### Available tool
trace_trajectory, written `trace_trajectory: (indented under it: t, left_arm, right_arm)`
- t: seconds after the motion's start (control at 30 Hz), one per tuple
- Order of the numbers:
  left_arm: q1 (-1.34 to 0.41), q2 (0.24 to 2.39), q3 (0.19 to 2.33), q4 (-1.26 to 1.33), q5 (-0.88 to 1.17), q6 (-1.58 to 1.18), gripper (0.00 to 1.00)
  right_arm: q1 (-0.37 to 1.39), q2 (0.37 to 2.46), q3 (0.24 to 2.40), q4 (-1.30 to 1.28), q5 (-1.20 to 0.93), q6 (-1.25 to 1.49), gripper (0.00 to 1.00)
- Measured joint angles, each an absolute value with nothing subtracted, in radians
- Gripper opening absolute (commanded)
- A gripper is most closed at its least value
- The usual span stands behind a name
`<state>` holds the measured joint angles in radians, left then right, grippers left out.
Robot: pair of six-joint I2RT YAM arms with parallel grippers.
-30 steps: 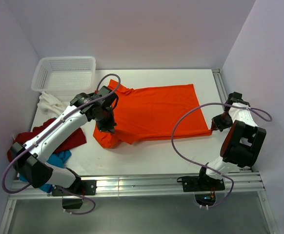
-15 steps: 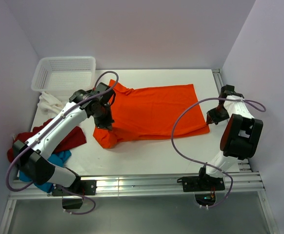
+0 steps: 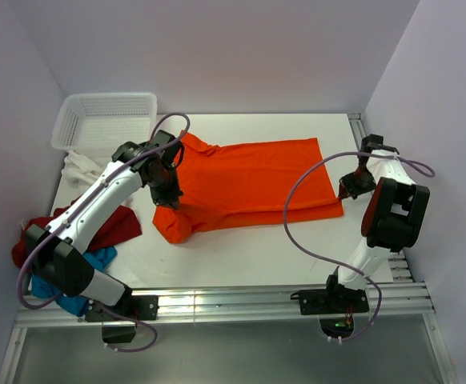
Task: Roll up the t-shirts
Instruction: Fold the tshirt
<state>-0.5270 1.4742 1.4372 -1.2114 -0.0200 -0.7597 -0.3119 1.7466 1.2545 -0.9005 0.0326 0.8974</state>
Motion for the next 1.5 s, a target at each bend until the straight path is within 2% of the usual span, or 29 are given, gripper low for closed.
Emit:
trace_trajectory:
  t: [1.5]
  left_arm:
    - [-0.455,1.588,1.487,-1.190,-0.015,-0.691,0.00]
  right_arm:
    - [-0.264,1.909,1.422,-0.936,0.033,0.901,0.00]
